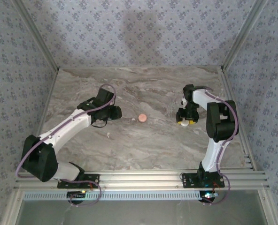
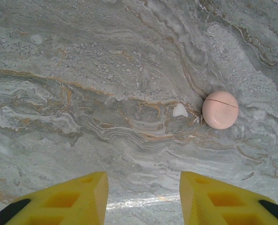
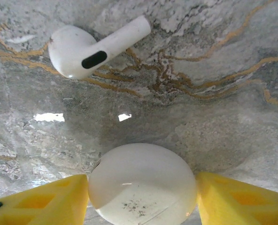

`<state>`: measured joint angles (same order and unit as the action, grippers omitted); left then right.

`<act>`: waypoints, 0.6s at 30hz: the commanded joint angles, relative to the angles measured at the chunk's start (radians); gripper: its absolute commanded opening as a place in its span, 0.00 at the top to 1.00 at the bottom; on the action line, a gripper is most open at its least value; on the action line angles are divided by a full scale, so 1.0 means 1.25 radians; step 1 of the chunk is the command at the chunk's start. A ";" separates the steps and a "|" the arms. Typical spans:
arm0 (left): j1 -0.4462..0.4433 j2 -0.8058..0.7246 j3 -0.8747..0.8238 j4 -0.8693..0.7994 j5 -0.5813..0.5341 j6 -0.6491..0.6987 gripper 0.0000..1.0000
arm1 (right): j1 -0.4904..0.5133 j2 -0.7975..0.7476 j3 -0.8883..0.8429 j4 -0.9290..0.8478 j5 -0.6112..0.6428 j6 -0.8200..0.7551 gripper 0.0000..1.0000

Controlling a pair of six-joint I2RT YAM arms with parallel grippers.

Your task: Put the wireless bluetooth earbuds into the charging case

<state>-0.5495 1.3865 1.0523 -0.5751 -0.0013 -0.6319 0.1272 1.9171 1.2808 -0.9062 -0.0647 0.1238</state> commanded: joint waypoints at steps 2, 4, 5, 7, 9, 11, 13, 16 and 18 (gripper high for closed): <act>0.006 0.012 0.029 0.009 0.008 0.018 0.57 | 0.002 0.025 0.020 -0.014 0.017 0.003 0.38; 0.007 0.012 0.031 0.008 0.010 0.024 0.57 | 0.006 0.030 0.030 -0.013 0.031 0.005 0.42; 0.007 0.009 0.032 0.008 0.010 0.028 0.57 | 0.009 0.029 0.031 -0.014 0.036 0.007 0.45; 0.009 0.005 0.030 0.009 0.014 0.033 0.57 | 0.015 0.019 0.033 -0.014 0.045 0.013 0.49; 0.014 -0.005 0.022 0.021 0.029 0.044 0.57 | 0.023 -0.003 0.028 -0.010 0.047 0.022 0.53; 0.019 -0.016 0.011 0.042 0.046 0.059 0.57 | 0.030 -0.041 0.017 0.003 0.042 0.036 0.54; 0.024 -0.028 -0.002 0.080 0.077 0.091 0.57 | 0.038 -0.092 -0.002 0.026 0.021 0.055 0.54; 0.026 -0.045 -0.018 0.145 0.143 0.157 0.58 | 0.067 -0.206 -0.047 0.104 -0.039 0.092 0.56; 0.025 -0.064 -0.033 0.200 0.192 0.200 0.58 | 0.093 -0.290 -0.112 0.196 -0.124 0.134 0.56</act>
<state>-0.5190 1.3602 1.0309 -0.4473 0.1257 -0.4927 0.2035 1.6943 1.2053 -0.7944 -0.0875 0.2062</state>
